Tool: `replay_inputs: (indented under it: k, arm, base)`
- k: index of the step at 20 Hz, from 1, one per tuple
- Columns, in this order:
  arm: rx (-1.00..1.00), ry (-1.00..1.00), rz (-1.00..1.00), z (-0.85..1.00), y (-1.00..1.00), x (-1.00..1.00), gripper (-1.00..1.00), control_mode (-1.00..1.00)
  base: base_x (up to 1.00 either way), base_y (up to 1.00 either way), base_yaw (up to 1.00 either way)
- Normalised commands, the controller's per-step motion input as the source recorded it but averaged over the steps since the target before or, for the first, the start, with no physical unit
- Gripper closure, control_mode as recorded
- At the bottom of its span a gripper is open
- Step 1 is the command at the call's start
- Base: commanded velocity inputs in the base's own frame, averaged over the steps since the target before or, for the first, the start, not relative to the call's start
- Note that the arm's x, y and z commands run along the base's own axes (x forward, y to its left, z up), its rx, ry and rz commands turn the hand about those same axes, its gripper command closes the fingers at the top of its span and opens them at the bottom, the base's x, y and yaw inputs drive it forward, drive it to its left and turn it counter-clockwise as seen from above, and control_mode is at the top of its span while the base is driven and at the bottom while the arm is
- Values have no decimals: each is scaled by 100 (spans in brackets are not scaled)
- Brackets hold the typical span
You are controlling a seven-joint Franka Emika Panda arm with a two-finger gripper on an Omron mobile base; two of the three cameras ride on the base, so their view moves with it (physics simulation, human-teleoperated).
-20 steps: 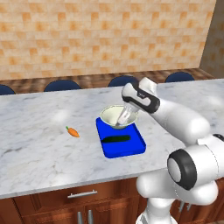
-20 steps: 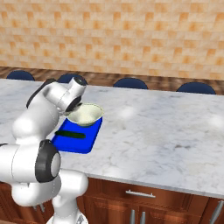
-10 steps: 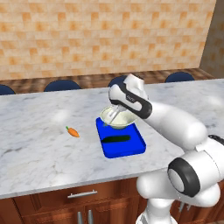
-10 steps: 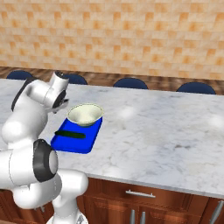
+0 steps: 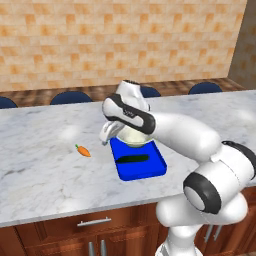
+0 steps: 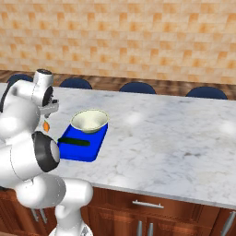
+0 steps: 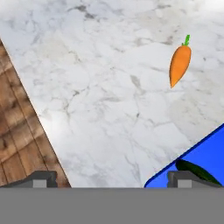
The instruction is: Place the two vegetables and bowl onto the tray for setting up a vegetable dip station.
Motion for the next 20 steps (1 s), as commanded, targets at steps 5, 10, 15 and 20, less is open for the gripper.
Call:
replay_inputs:
  k: [5, 10, 15, 20]
  arm:
    - [-3, 0, -27, -2, 37, 6, -100, -100]
    - [-8, 0, -19, -3, 30, 24, -100, -100]
    - [-12, 6, -12, -7, 22, 33, -100, -100]
    - [-8, 12, -6, -13, 9, 34, -100, -100]
  base:
    - [0, 0, 0]
    - [0, 0, 0]
    - [0, 0, 0]
    - [0, 0, 0]
